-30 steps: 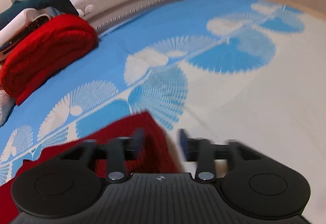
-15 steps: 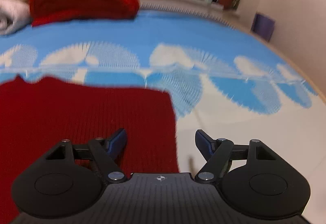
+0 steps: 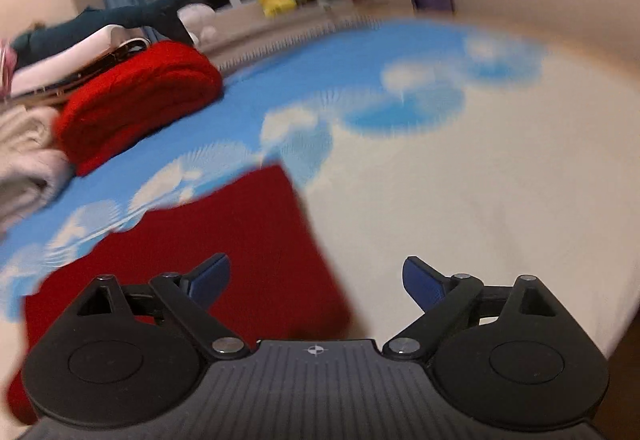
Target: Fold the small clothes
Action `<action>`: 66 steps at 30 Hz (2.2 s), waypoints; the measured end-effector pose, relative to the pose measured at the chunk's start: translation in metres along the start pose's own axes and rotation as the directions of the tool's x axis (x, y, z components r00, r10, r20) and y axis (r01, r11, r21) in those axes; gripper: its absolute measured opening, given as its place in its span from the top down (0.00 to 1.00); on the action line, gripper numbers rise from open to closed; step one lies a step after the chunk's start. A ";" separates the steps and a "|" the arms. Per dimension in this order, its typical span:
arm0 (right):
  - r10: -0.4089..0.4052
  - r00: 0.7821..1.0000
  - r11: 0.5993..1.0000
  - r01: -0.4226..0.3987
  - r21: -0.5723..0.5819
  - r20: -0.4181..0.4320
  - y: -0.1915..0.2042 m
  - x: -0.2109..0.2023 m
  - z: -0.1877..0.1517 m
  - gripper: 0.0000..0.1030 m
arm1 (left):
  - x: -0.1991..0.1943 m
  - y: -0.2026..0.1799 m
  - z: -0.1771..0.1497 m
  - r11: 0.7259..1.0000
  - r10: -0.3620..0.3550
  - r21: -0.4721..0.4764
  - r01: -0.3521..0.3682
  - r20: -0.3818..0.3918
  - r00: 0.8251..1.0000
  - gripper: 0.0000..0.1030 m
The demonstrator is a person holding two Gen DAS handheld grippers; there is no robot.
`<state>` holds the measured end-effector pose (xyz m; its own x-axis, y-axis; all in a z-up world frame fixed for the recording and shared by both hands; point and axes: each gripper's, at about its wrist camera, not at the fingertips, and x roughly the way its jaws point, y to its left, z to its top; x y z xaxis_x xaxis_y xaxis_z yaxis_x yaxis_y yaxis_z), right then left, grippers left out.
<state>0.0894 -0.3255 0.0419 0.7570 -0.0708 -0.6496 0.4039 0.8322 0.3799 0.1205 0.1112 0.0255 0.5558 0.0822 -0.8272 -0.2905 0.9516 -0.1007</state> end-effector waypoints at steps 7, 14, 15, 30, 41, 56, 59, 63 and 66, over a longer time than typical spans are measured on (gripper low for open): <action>0.121 0.979 0.960 -0.073 0.272 -0.165 -0.016 -0.002 -0.034 0.09 | -0.041 0.015 -0.060 0.996 0.089 0.008 -0.090 0.107 0.990 0.00; 0.126 0.957 0.991 -0.111 0.070 -0.262 0.022 0.001 -0.060 0.09 | -0.040 0.024 -0.076 0.994 0.076 -0.077 -0.071 0.060 0.995 0.00; 0.119 0.955 0.992 -0.106 0.063 -0.270 0.023 0.001 -0.061 0.09 | -0.039 0.021 -0.077 0.993 0.105 -0.066 -0.101 0.068 0.992 0.00; 0.078 0.957 0.986 -0.033 0.162 -0.279 -0.006 0.011 -0.052 0.09 | -0.027 0.003 -0.080 0.990 0.139 0.012 -0.140 0.066 0.988 0.00; 0.069 0.956 0.992 -0.036 0.122 -0.286 0.003 0.017 -0.052 0.09 | -0.022 -0.003 -0.081 0.989 0.139 0.033 -0.141 0.059 0.988 0.00; 0.062 0.954 0.992 -0.027 0.122 -0.292 0.006 0.026 -0.051 0.09 | -0.017 -0.003 -0.080 0.992 0.118 0.040 -0.120 0.042 0.992 0.00; 0.064 0.955 0.991 -0.027 0.129 -0.290 0.006 0.027 -0.051 0.09 | -0.017 -0.003 -0.080 0.993 0.111 0.038 -0.113 0.042 0.993 0.00; 0.095 0.959 0.985 -0.051 0.166 -0.267 0.004 0.028 -0.048 0.09 | -0.015 -0.003 -0.080 0.994 0.104 0.030 -0.105 0.038 0.994 0.00; 0.134 0.958 0.960 -0.063 0.271 -0.254 -0.005 0.034 -0.042 0.09 | -0.014 -0.002 -0.079 0.995 0.094 0.025 -0.095 0.032 0.995 0.00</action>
<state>0.0919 -0.3087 -0.0096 0.6488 0.1838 -0.7384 0.4797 0.6545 0.5844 0.0511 0.0849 -0.0062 0.5508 0.1810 -0.8148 -0.3224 0.9466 -0.0077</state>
